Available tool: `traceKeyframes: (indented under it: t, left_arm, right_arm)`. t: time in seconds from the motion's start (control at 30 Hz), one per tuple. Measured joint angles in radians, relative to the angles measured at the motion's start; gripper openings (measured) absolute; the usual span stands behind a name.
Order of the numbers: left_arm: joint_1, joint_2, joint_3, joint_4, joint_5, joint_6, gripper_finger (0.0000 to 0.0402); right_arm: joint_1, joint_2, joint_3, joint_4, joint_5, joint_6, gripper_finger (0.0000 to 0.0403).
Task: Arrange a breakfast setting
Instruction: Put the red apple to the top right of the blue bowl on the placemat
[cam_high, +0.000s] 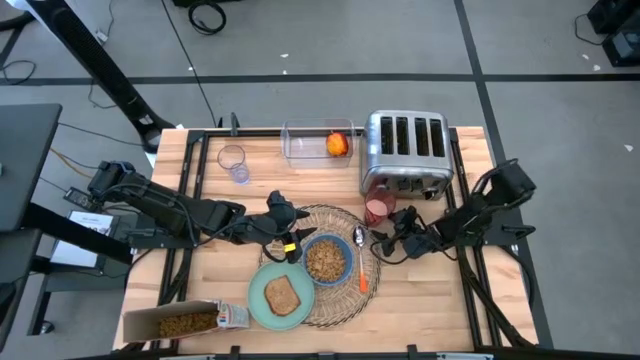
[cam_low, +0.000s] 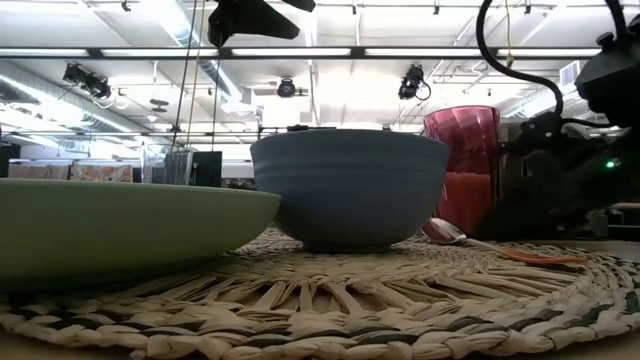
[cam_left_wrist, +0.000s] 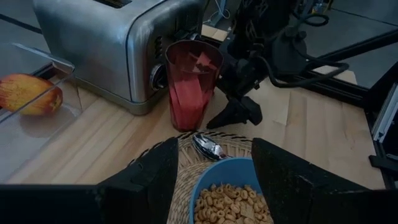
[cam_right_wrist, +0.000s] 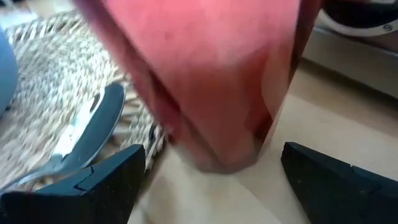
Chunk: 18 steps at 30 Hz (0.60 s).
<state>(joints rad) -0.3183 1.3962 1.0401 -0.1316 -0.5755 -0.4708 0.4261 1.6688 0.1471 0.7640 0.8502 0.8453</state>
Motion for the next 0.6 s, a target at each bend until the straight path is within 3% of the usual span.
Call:
traceKeyframes:
  t: [0.33, 0.47, 0.6]
  left_arm:
    - [0.004, -0.004, 0.0, 0.0, 0.023, -0.016, 0.0211]
    - [0.018, -0.011, 0.0, -0.003, 0.031, -0.011, 0.0211]
    - [0.07, -0.016, 0.002, -0.008, 0.107, 0.001, 0.0211]
  right_arm:
    - [0.051, -0.305, 0.01, -0.452, -0.2, 0.087, 0.0369]
    - [0.08, -0.437, 0.106, -0.819, -0.341, 0.104, 0.0367]
    - [0.113, -0.498, 0.299, -1.245, -0.464, 0.078, 0.0366]
